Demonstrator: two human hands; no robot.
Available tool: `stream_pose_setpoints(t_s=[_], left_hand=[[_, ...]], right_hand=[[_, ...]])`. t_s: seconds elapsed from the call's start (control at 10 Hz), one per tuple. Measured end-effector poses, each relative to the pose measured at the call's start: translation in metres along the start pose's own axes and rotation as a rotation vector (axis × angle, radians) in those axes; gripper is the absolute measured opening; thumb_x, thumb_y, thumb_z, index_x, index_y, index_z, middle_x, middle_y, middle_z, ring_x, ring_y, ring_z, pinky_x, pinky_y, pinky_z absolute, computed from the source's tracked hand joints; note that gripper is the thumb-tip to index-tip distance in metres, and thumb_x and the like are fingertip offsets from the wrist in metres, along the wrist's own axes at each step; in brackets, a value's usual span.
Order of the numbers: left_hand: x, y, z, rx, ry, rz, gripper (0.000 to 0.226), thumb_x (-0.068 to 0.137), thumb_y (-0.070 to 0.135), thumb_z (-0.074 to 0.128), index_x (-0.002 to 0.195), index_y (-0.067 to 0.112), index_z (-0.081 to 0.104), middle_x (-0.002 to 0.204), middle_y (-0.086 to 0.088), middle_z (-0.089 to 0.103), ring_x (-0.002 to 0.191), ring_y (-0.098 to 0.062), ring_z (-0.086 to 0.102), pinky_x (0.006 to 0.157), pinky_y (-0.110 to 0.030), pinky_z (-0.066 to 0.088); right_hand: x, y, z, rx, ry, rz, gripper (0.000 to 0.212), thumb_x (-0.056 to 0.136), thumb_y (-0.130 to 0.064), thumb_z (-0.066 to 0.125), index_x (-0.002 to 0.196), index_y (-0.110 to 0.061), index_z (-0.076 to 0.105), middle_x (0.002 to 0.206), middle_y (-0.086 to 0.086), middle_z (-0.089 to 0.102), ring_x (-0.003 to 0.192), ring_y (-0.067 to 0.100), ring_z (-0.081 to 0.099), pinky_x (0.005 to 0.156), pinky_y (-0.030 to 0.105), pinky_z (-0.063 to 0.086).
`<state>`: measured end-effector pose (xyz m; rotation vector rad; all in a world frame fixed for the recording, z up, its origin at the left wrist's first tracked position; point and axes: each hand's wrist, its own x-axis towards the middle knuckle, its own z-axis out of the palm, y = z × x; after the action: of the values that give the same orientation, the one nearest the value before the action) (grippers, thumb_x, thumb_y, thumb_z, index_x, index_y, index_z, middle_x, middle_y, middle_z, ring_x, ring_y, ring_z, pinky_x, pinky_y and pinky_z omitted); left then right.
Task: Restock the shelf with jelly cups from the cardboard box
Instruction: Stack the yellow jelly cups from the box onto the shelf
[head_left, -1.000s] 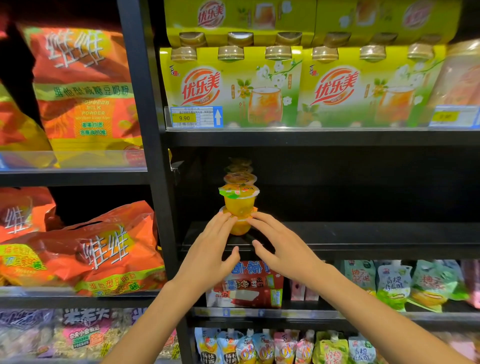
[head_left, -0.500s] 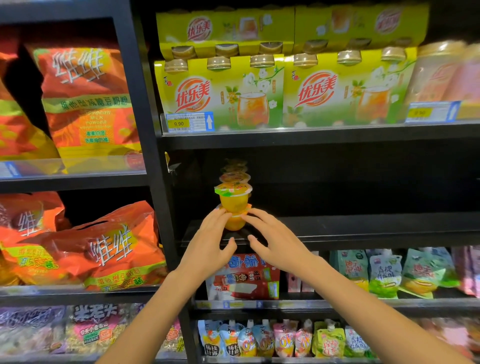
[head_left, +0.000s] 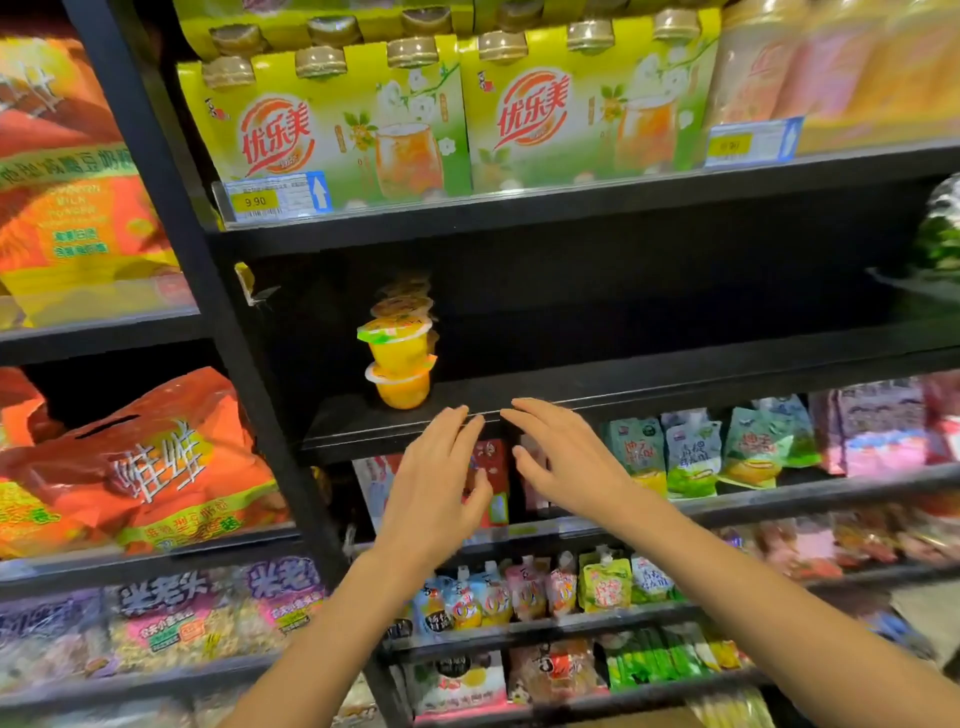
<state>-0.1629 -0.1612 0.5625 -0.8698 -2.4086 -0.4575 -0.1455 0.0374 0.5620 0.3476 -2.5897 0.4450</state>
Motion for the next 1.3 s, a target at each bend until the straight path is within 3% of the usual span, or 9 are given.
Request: stream_pose_setpoints(t_s=[0.3, 0.5, 0.6, 0.7, 0.8, 1.0, 1.1, 1.2, 1.3], left_hand=[[-0.052, 0.060, 0.113, -0.176, -0.206, 0.200, 0.054, 0.088, 0.022, 0.058, 0.140, 0.010, 0.047, 0.146, -0.008, 0.045, 0.138, -0.024, 0.040, 0.110, -0.044, 0.038], [-0.134, 0.101, 0.216, -0.306, -0.403, 0.084, 0.053, 0.087, 0.029, 0.051, 0.136, 0.008, 0.052, 0.142, -0.011, 0.051, 0.134, -0.026, 0.044, 0.113, -0.038, 0.031], [-0.176, 0.116, 0.259, -0.356, -0.520, 0.075, 0.050, 0.082, 0.022, 0.052, 0.130, 0.010, 0.053, 0.132, -0.013, 0.058, 0.124, -0.027, 0.050, 0.102, -0.039, 0.045], [-0.219, 0.116, 0.300, -0.383, -0.669, 0.032, 0.051, 0.078, 0.020, 0.053, 0.128, 0.010, 0.052, 0.127, -0.017, 0.060, 0.119, -0.030, 0.050, 0.100, -0.036, 0.043], [-0.271, 0.104, 0.344, -0.346, -0.837, -0.127, 0.048, 0.084, 0.020, 0.051, 0.130, 0.009, 0.055, 0.130, -0.015, 0.058, 0.119, -0.033, 0.054, 0.100, -0.036, 0.042], [-0.366, 0.071, 0.426, -0.238, -1.157, -0.172, 0.037, 0.082, 0.014, 0.062, 0.119, 0.013, 0.066, 0.126, -0.014, 0.059, 0.119, -0.032, 0.052, 0.094, -0.035, 0.048], [-0.403, 0.056, 0.476, -0.204, -1.139, -0.218, 0.047, 0.073, 0.006, 0.071, 0.120, 0.004, 0.064, 0.119, -0.022, 0.060, 0.112, -0.039, 0.056, 0.092, -0.036, 0.046], [-0.428, 0.059, 0.537, -0.285, -1.164, -0.429, 0.064, 0.089, 0.012, 0.060, 0.146, 0.022, 0.035, 0.134, -0.012, 0.049, 0.123, -0.029, 0.045, 0.099, -0.037, 0.036], [-0.468, 0.049, 0.607, -0.280, -1.129, -0.460, 0.067, 0.092, 0.023, 0.061, 0.149, 0.024, 0.028, 0.140, -0.011, 0.044, 0.124, -0.034, 0.046, 0.098, -0.044, 0.041]], right_hand=[[-0.143, 0.071, 0.030, 0.050, -0.045, 0.254, 0.049, 0.096, -0.027, 0.054, 0.144, -0.018, 0.049, 0.151, 0.001, 0.044, 0.141, 0.018, 0.037, 0.117, 0.037, 0.029], [-0.255, 0.104, 0.095, 0.112, -0.163, 0.475, 0.047, 0.094, -0.019, 0.056, 0.140, -0.012, 0.053, 0.145, 0.007, 0.052, 0.136, 0.024, 0.045, 0.117, 0.036, 0.030], [-0.306, 0.109, 0.125, 0.159, -0.280, 0.560, 0.051, 0.092, -0.015, 0.056, 0.142, -0.010, 0.050, 0.147, 0.005, 0.048, 0.137, 0.021, 0.042, 0.117, 0.039, 0.029], [-0.357, 0.118, 0.165, 0.247, -0.264, 0.674, 0.035, 0.085, -0.015, 0.057, 0.119, -0.010, 0.065, 0.117, 0.007, 0.066, 0.107, 0.023, 0.059, 0.098, 0.035, 0.047], [-0.418, 0.130, 0.218, 0.379, -0.289, 0.918, 0.034, 0.095, -0.019, 0.039, 0.122, -0.014, 0.059, 0.101, 0.003, 0.070, 0.090, 0.018, 0.066, 0.080, 0.029, 0.052], [-0.512, 0.154, 0.339, 0.513, -0.498, 1.201, 0.051, 0.090, -0.035, 0.046, 0.140, -0.024, 0.049, 0.123, 0.003, 0.064, 0.107, 0.024, 0.063, 0.095, 0.043, 0.052], [-0.537, 0.163, 0.401, 0.551, -0.575, 1.307, 0.049, 0.092, -0.026, 0.053, 0.140, -0.017, 0.049, 0.127, 0.007, 0.061, 0.113, 0.026, 0.060, 0.098, 0.037, 0.049], [-0.560, 0.171, 0.469, 0.549, -0.637, 1.410, 0.054, 0.090, -0.013, 0.060, 0.141, -0.004, 0.044, 0.133, 0.012, 0.051, 0.122, 0.027, 0.052, 0.094, 0.019, 0.044], [-0.580, 0.173, 0.536, 0.534, -0.723, 1.409, 0.067, 0.083, -0.017, 0.066, 0.145, -0.010, 0.041, 0.138, 0.015, 0.046, 0.124, 0.033, 0.049, 0.099, 0.037, 0.043]])
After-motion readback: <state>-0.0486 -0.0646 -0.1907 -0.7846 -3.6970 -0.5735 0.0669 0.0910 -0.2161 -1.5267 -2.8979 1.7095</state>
